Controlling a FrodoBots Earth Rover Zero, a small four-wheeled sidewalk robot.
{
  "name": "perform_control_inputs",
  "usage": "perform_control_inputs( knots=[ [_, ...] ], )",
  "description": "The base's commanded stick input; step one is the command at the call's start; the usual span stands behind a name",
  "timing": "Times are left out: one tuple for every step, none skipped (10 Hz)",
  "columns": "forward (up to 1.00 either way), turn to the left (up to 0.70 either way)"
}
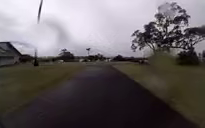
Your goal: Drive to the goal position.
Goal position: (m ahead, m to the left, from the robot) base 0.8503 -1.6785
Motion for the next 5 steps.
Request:
perform_control_inputs(
  knots=[
    [0.85,0.0],
    [0.85,0.0],
    [0.85,0.0],
    [0.85,0.0],
    [0.85,0.0]
  ],
)
